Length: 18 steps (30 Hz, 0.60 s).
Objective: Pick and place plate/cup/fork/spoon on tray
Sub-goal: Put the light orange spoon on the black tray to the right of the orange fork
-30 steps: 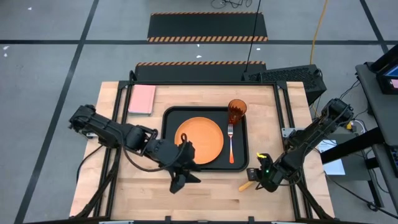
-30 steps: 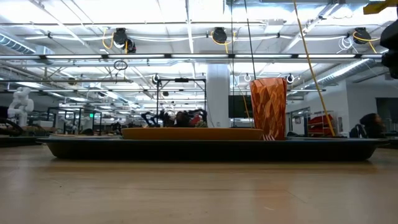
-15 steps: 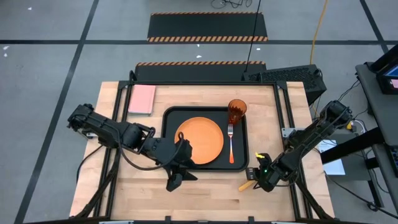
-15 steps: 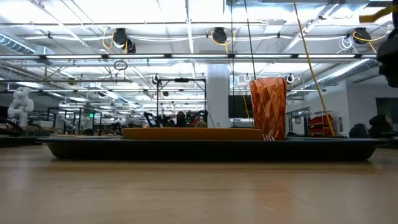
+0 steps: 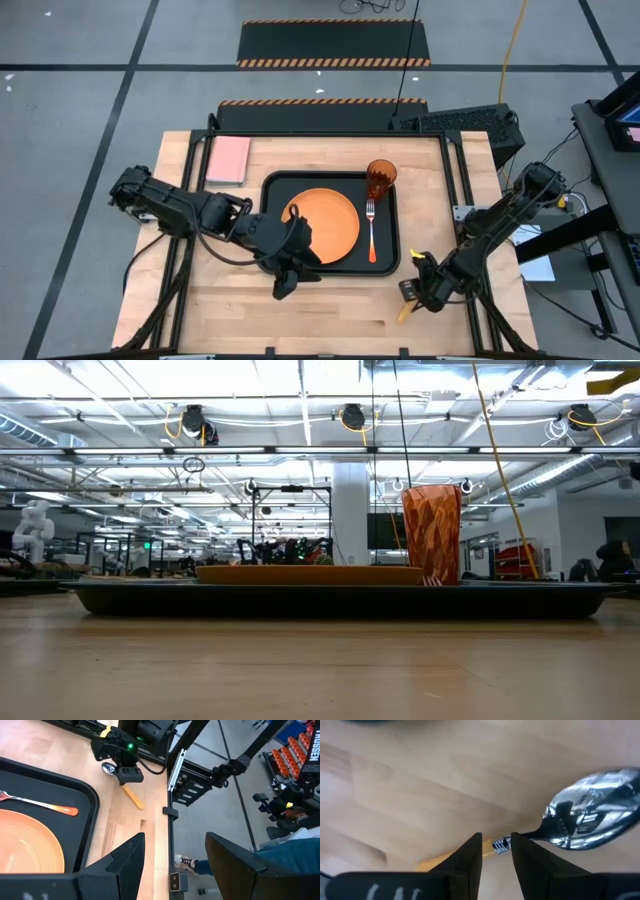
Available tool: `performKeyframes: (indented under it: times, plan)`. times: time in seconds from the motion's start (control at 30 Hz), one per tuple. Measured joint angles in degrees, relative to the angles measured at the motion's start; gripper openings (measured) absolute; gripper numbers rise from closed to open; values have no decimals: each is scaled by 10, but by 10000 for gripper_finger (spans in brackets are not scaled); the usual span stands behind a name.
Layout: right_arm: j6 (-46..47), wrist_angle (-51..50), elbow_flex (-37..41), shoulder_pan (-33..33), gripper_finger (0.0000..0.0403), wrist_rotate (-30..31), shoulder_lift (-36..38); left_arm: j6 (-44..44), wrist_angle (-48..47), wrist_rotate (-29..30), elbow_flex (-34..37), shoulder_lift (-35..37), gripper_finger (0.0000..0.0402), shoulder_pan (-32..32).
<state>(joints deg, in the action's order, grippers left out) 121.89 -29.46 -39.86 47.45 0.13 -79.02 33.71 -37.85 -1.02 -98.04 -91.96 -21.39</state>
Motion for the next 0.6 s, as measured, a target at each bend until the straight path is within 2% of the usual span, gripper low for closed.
performKeyframes:
  times: [0.2,0.43,0.6]
  plan:
    - [35,1,0,14,100,-6,13,9,0,-4,0,0,211,0]
    - [88,-84,-51,14,100,-19,17,10,0,-10,0,0,211,-1]
    - [108,-88,-52,14,100,-19,2,10,1,-21,0,0,211,-1]
